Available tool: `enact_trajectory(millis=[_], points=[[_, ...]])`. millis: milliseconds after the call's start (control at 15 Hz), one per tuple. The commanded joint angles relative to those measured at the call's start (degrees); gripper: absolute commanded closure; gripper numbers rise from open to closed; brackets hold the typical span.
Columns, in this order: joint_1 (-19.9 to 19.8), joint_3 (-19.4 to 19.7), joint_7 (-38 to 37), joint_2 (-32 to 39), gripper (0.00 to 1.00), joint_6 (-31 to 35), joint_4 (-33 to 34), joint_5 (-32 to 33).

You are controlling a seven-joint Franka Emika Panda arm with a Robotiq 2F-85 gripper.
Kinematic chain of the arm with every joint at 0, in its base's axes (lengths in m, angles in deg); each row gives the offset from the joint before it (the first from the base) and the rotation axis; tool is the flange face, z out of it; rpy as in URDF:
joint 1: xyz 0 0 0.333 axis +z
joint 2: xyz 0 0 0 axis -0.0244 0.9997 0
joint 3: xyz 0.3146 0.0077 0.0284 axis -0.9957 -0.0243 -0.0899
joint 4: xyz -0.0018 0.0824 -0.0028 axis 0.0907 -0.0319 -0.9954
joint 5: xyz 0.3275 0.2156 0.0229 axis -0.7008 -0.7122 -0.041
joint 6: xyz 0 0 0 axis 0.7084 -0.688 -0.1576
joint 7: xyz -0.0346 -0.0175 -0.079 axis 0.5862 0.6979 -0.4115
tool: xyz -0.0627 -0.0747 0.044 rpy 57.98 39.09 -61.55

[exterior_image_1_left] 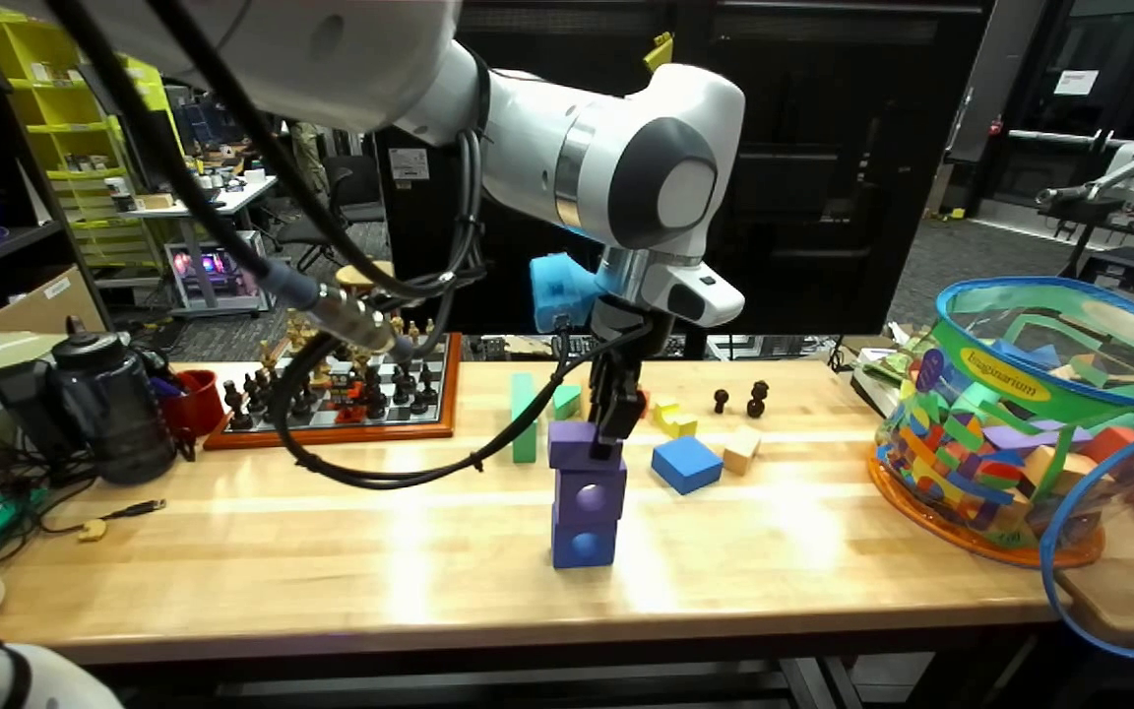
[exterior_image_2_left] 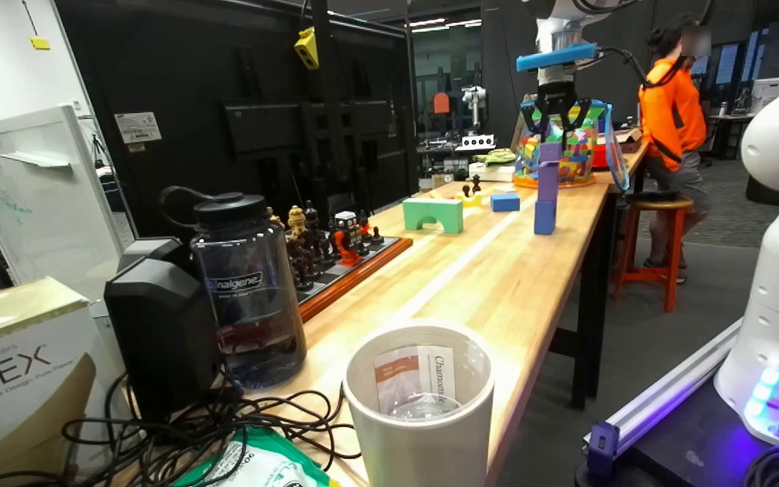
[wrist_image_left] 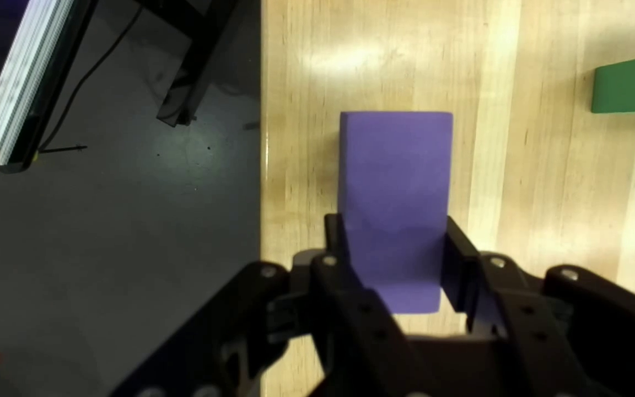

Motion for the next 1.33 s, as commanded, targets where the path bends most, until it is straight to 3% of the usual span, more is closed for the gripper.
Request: enact_trajectory(millis=[0,67,200,467,600,1267], points=[[0.2,-0.1,0.3,0.6,0.83,-0.3,1.1,0.5],[0.2,-0.1,0.3,0.7,0.34,-0.3,1.1,0.4],[0.2,0.0,0.4,0.9,0.30,-0.2,1.3,0.2],[0.3,0.1,0.6,1.0,0.04,-0.2,1.5,0.1],[0.3,0.1,0.7,0.7,0.00,-0.3,1.4,-0.1],[3.2,-3.9,0.9,-4.5,0.00,0.4,-2.6,2.0]])
